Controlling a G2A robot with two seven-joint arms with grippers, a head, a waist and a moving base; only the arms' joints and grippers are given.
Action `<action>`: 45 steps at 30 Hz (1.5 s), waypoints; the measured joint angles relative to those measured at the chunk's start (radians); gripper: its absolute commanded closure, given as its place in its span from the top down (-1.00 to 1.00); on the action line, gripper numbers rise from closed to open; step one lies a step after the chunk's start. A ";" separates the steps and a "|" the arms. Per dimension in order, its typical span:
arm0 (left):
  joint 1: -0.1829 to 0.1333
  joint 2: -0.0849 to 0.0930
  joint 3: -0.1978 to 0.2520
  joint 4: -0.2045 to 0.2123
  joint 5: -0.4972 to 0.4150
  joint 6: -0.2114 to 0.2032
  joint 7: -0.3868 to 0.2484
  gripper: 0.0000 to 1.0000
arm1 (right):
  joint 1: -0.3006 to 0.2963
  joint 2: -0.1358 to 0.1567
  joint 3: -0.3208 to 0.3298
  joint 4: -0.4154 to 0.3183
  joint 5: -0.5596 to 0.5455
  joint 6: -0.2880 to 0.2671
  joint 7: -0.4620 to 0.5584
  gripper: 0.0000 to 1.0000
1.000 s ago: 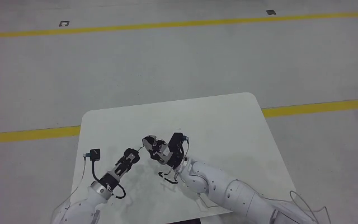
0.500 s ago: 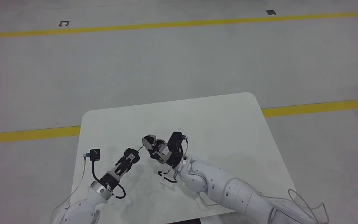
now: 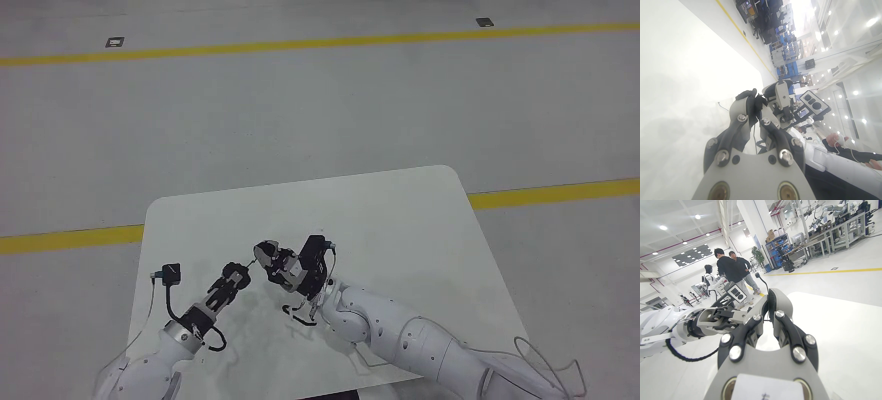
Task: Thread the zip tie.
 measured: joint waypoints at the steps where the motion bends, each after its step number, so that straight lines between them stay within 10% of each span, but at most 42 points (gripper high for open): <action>1: 0.000 0.001 0.000 0.000 0.000 0.000 -0.001 -1.00 | 0.001 0.000 0.000 0.001 0.000 0.000 -0.001 -1.00; 45: -0.003 0.018 0.006 0.002 -0.009 0.007 -0.002 -1.00 | 0.010 -0.013 -0.010 0.029 0.002 0.000 -0.022 -1.00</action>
